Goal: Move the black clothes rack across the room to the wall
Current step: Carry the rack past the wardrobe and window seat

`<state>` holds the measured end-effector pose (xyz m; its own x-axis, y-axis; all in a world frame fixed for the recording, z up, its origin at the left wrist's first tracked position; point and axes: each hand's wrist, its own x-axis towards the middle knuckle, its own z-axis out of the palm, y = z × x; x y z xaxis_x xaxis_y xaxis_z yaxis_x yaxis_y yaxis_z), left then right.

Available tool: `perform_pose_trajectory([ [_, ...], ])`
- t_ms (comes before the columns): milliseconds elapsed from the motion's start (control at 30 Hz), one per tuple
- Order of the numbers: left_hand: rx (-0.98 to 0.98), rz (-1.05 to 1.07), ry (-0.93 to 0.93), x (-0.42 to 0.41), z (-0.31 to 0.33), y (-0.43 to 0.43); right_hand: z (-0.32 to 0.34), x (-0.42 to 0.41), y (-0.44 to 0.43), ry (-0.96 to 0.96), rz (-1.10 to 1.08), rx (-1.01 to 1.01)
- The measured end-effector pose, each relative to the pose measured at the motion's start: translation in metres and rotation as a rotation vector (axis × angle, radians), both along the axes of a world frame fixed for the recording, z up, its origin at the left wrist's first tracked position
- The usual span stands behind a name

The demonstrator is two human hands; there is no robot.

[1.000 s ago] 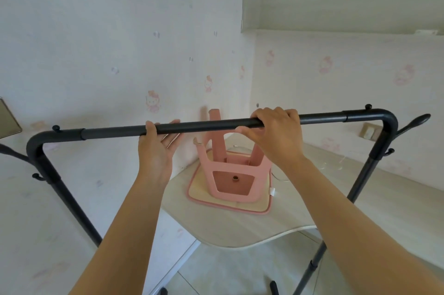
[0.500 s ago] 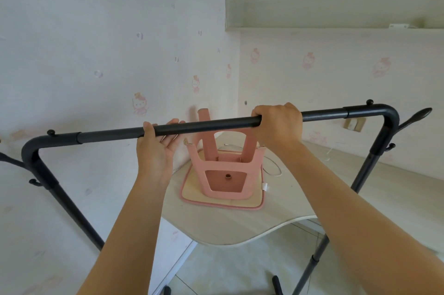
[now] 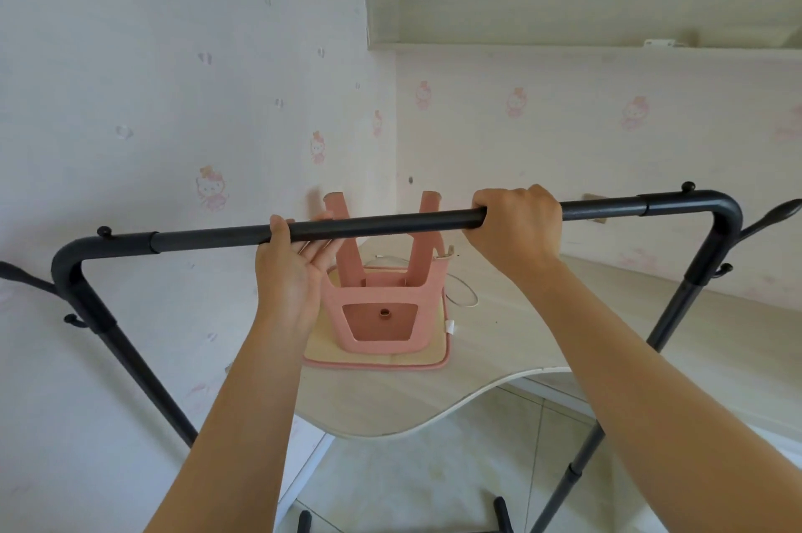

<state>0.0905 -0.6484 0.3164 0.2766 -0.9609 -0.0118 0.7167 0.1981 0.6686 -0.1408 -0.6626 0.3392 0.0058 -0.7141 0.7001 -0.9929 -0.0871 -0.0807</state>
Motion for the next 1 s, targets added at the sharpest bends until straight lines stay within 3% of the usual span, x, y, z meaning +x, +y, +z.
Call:
perform_pose_trajectory([
  [1000,0.023,-0.299,0.011,-0.093,0.006,0.039,-0.006,-0.09,0.1,-0.025,-0.369,-0.032],
])
